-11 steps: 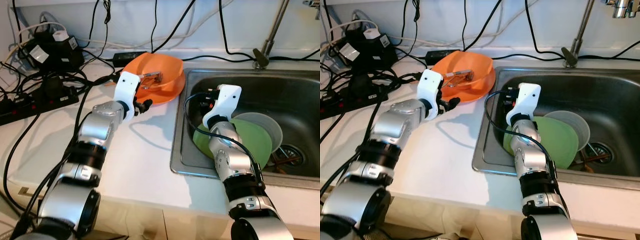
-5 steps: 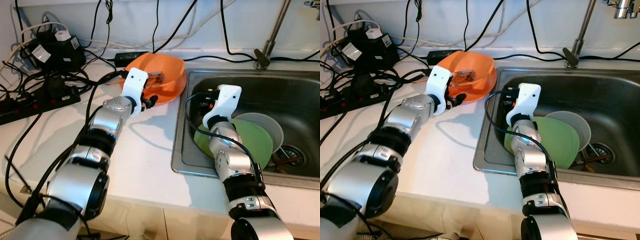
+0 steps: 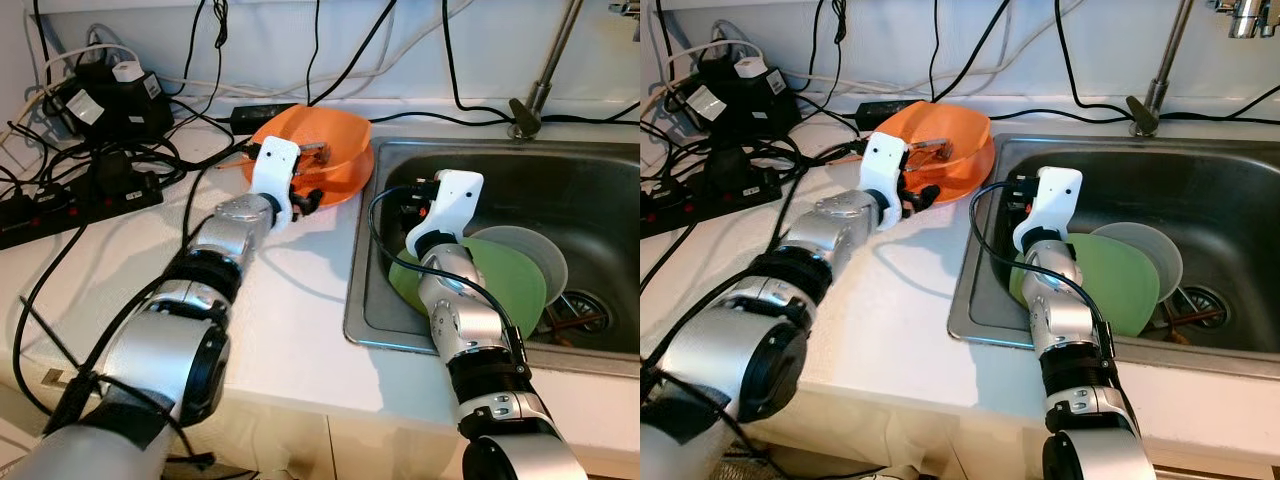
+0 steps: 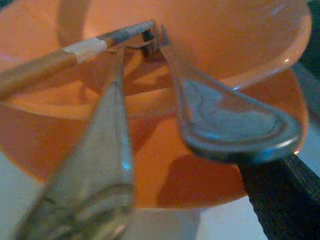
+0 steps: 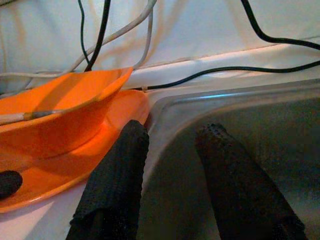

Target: Kitchen organization

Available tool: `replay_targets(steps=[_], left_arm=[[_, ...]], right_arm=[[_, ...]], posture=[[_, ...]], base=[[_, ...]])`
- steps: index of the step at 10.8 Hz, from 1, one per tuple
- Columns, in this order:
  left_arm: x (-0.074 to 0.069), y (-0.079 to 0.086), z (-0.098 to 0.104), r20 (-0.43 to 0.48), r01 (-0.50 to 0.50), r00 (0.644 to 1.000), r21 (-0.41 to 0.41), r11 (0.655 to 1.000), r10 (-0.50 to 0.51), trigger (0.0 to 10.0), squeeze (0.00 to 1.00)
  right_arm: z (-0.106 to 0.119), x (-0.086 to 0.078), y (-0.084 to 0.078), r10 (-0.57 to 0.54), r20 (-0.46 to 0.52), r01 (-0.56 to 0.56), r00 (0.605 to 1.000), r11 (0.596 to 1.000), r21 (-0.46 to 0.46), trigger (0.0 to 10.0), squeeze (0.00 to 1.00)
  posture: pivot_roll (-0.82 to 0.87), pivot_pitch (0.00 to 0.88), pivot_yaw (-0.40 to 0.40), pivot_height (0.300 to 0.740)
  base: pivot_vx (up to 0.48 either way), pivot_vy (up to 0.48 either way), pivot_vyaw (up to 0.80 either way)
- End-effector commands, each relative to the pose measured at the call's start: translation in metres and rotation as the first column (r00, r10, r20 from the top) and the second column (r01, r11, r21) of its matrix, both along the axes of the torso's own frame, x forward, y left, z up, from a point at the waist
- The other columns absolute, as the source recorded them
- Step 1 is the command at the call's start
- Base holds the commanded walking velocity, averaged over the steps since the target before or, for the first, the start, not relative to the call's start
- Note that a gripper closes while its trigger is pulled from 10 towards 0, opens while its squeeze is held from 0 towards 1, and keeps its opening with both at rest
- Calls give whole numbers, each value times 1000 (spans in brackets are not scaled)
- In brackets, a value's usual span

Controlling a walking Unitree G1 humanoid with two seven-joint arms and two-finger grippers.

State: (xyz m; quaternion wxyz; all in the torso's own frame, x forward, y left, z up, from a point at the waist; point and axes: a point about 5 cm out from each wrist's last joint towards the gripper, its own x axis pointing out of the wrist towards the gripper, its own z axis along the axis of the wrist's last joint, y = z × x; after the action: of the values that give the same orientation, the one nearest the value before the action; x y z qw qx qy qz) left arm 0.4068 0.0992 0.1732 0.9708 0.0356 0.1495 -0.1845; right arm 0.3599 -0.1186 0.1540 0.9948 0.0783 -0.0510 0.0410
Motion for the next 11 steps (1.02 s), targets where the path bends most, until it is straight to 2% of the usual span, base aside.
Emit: replay_targets(steps=[1,3,7,9,11], left_arm=[[2,0,2,-11,-18,1000,-9,1000,18,10000,0],[3,0,3,-40,-55,998,-51,997,53,10000,0],[5,11,8,-52,-85,995,0,996,85,10000,0],[2,25,-5,-98,-119,988,23,993,121,10000,0],[-4,31,-21,-153,-127,980,-2,992,125,10000,0]], right_arm=[[3,-1,0,2,10,-2,1000,1000,7,10000,0],[3,-2,-2,1,10,-1,1000,1000,2,10000,0],[2,-2,-1,8,8,-8,1000,1000,0,10000,0],[2,-3,-1,13,6,-13,1000,1000,-2,10000,0],[1,-3,1,24,4,-24,1000,1000,-1,10000,0]], posture=[[41,0,112,740],[39,0,109,740],[37,0,115,740],[40,0,115,740],[50,0,113,740]], base=[[0,0,0],[0,0,0],[0,0,0],[0,0,0],[0,0,0]])
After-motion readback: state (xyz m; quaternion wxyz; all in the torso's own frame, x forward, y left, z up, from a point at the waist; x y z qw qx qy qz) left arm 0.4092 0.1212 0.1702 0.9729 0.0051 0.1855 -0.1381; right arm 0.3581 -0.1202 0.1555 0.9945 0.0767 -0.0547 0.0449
